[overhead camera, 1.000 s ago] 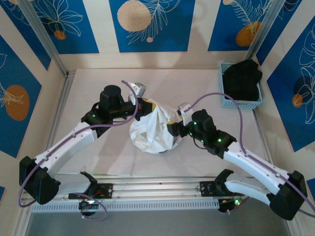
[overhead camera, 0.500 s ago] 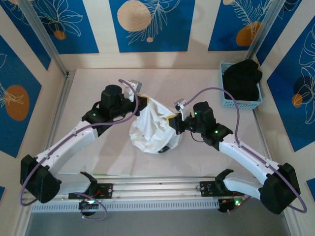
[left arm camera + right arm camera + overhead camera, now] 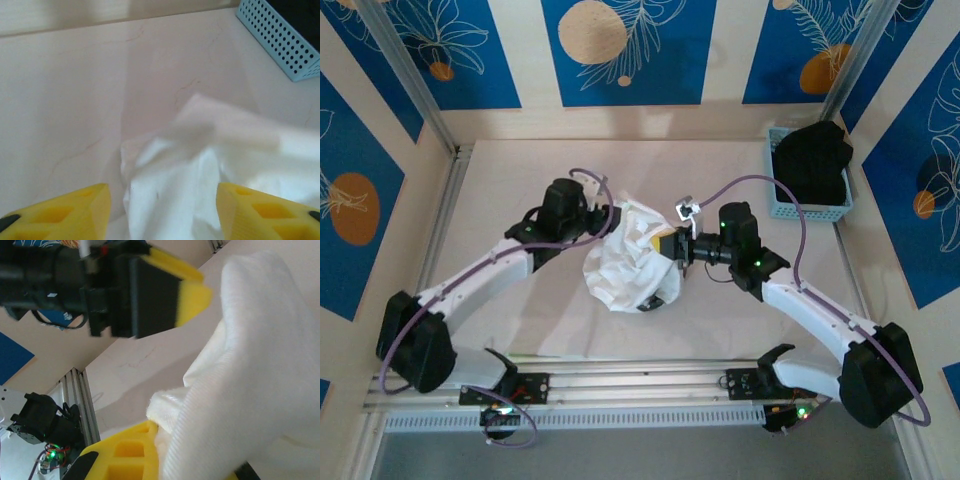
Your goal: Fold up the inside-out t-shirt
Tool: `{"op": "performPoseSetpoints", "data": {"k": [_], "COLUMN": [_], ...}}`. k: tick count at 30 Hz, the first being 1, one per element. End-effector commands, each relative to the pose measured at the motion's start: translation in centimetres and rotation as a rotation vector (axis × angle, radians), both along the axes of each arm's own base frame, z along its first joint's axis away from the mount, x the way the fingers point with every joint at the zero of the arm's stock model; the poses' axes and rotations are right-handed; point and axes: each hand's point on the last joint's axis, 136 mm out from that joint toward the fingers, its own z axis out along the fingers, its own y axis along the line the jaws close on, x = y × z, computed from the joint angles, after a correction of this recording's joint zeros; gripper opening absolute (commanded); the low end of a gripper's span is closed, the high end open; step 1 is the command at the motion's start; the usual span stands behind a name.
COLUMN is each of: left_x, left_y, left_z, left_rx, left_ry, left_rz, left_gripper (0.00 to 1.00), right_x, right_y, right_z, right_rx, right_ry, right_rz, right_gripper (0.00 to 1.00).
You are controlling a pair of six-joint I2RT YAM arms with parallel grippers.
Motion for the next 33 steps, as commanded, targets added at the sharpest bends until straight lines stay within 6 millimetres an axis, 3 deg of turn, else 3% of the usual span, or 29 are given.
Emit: {"op": "performPoseSetpoints", "data": {"k": [1, 4, 6, 11, 14, 16, 19, 20, 22, 27, 33], "left_x": [-3.0, -5.5, -6.1, -5.2, -4.5, -3.9, -3.5, -3.7, -4.3, -7.6, -10.7], "left_y": [-0.4, -1.8, -2.8, -5.4, -7.4, -8.4, -9.3, -9.4, -9.3, -8.5, -7.5], "left_z": [0.6, 0.2, -0.3, -1.8, -1.8, -2.1, -2.5, -2.1, -0.5, 3.8, 6.6], "left_rx": [-0.083, -0.159, -0.208, -0.269, -0.35, -0.379, -0.384, -0.392, -0.421, -0.508, -0.537], "left_ry": [0.032, 0.08, 0.112, 0.184, 0.207, 0.227, 0.253, 0.242, 0.191, 0.067, -0.021], "left_rz": [-0.063, -0.157, -0.195, -0.251, -0.298, -0.313, -0.343, -0.36, -0.396, -0.534, -0.655], "left_gripper": [0.62, 0.62, 0.62, 0.57, 0.53, 0.45, 0.16, 0.08, 0.0, 0.0, 0.0], "right_x": [0.1, 0.4, 0.5, 0.5, 0.4, 0.3, 0.2, 0.2, 0.3, 0.3, -0.1], "right_y": [0.0, -0.1, -0.2, -0.4, -0.5, -0.6, -1.1, -1.4, -2.4, -4.3, -5.2], "right_z": [0.5, 0.4, 0.5, 1.0, 0.8, 0.6, 0.5, 0.5, 0.3, -0.5, -1.3], "right_rx": [0.037, 0.035, 0.037, 0.043, 0.047, 0.049, 0.044, 0.039, 0.03, 0.036, 0.022], "right_ry": [0.004, 0.008, 0.005, -0.007, -0.004, -0.002, -0.013, -0.02, -0.032, -0.03, -0.017], "right_rz": [0.011, 0.002, -0.001, -0.008, -0.011, -0.016, -0.03, -0.043, -0.078, -0.137, -0.157], "right_gripper": [0.0, 0.0, 0.0, 0.0, 0.0, 0.0, 0.0, 0.0, 0.0, 0.07, 0.29]}}
